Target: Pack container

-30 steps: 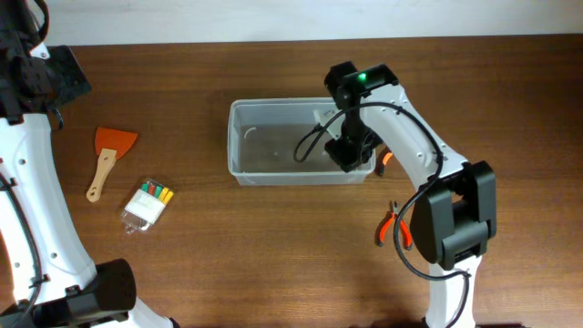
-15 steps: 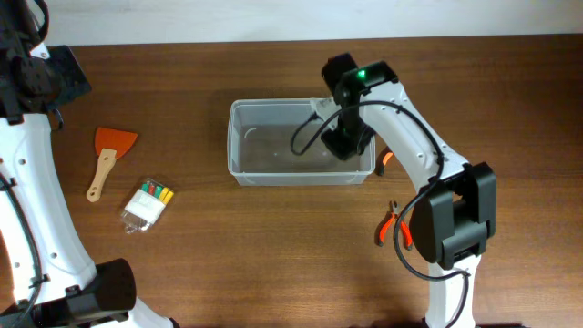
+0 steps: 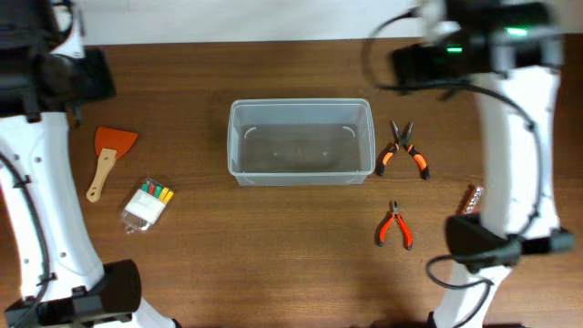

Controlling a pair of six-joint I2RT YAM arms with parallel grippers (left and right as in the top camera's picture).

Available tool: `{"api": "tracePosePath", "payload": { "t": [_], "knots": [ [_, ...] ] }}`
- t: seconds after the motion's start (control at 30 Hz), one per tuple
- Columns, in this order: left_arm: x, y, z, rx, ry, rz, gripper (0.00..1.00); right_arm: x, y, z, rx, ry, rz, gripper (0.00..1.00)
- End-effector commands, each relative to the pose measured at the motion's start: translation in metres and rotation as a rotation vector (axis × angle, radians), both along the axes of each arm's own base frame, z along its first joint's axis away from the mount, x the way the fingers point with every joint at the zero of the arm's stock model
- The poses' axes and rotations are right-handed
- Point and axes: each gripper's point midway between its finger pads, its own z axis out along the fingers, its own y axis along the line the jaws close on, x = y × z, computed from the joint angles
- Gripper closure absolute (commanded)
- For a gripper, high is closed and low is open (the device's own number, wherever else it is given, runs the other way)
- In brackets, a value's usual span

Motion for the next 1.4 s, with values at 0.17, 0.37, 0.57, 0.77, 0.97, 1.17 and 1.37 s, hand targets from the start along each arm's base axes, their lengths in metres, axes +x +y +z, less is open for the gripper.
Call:
{"api": "tracePosePath", "payload": {
  "t": [0.17, 0.37, 0.57, 0.77, 0.97, 1.17, 1.37],
  "knots": [
    [-0.03, -0.051, -0.008, -0.02, 0.105, -0.148, 0.63, -0.084, -0.057, 0.073, 0.044, -0.168, -0.202, 0.01],
    [-0.053, -0.07, -0.015, -0.018, 0.134, -0.2, 0.63, -0.138, -0.056, 0.057, 0.048, -0.104, -0.217, 0.01],
    [-0.09, -0.075, -0.055, -0.021, 0.206, -0.219, 0.64, -0.175, -0.052, 0.009, 0.05, 0.048, -0.212, 0.01],
    [-0.12, -0.073, -0.116, -0.033, 0.233, -0.202, 0.56, -0.178, -0.051, -0.045, 0.039, 0.2, -0.215, 0.01],
    [-0.13, -0.073, -0.177, -0.057, 0.303, -0.168, 0.01, -0.131, -0.053, -0.097, 0.004, 0.262, -0.145, 0.01],
    [-0.122, -0.073, -0.201, -0.102, 0.325, -0.078, 0.01, -0.064, -0.056, -0.159, -0.056, 0.321, 0.002, 0.01],
    [-0.117, -0.072, -0.2, -0.104, 0.308, -0.075, 0.01, -0.05, -0.058, -0.23, -0.076, 0.493, 0.099, 0.01]
  ]
}}
